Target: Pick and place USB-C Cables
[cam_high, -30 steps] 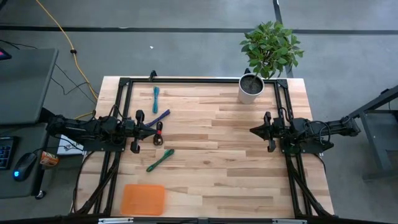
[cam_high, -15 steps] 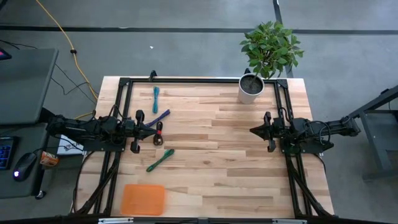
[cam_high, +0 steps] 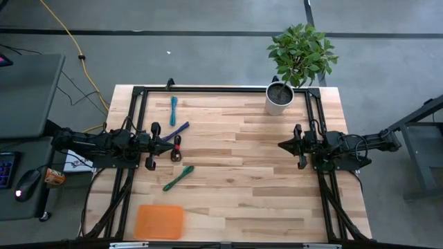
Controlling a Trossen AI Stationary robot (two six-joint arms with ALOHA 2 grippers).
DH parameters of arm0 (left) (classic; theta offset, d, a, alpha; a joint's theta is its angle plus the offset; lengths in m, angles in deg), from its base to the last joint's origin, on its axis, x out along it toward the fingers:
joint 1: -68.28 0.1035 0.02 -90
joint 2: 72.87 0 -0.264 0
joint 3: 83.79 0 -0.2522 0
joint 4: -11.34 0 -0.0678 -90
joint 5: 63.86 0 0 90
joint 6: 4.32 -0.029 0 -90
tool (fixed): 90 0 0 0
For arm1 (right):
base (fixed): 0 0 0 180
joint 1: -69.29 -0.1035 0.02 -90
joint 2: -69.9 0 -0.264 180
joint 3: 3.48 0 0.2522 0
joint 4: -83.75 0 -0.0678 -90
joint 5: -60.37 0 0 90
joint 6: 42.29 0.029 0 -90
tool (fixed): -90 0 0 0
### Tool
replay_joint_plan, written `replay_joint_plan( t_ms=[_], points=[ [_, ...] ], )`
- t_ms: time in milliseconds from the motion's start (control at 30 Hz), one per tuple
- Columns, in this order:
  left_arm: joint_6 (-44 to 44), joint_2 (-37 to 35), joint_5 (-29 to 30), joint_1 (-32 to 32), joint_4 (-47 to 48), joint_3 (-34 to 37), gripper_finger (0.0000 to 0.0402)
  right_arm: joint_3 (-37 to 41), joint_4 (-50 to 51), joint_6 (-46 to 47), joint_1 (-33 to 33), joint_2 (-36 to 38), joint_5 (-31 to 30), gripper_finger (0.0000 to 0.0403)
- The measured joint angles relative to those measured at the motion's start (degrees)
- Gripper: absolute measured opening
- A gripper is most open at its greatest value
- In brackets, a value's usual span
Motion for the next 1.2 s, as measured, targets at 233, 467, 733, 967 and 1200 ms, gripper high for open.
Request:
replay_joint_plan(
  t_ms=[233,467,733,967,1200],
  points=[
    [0.0,0.0,0.0,0.0,0.0,0.0,0.0,0.0,-0.2,-0.1,0.0,0.0,0.0,0.0],
    [0.0,0.0,0.0,0.0,0.0,0.0,0.0,0.0,-23.5,-5.3,0.0,-0.9,-2.1,0.0],
    [0.0,0.0,0.0,0.0,0.0,0.0,0.0,-14.6,-24.8,-11.0,0.0,-4.5,-4.0,0.0005],
    [0.0,0.0,0.0,0.0,0.0,0.0,0.0,-26.4,-5.2,-9.8,0.0,-10.5,-11.1,0.0036],
    [0.0,0.0,0.0,0.0,0.0,0.0,0.0,-23.9,-9.3,-5.5,0.0,-24.5,-7.7,0.0109]
  ],
)
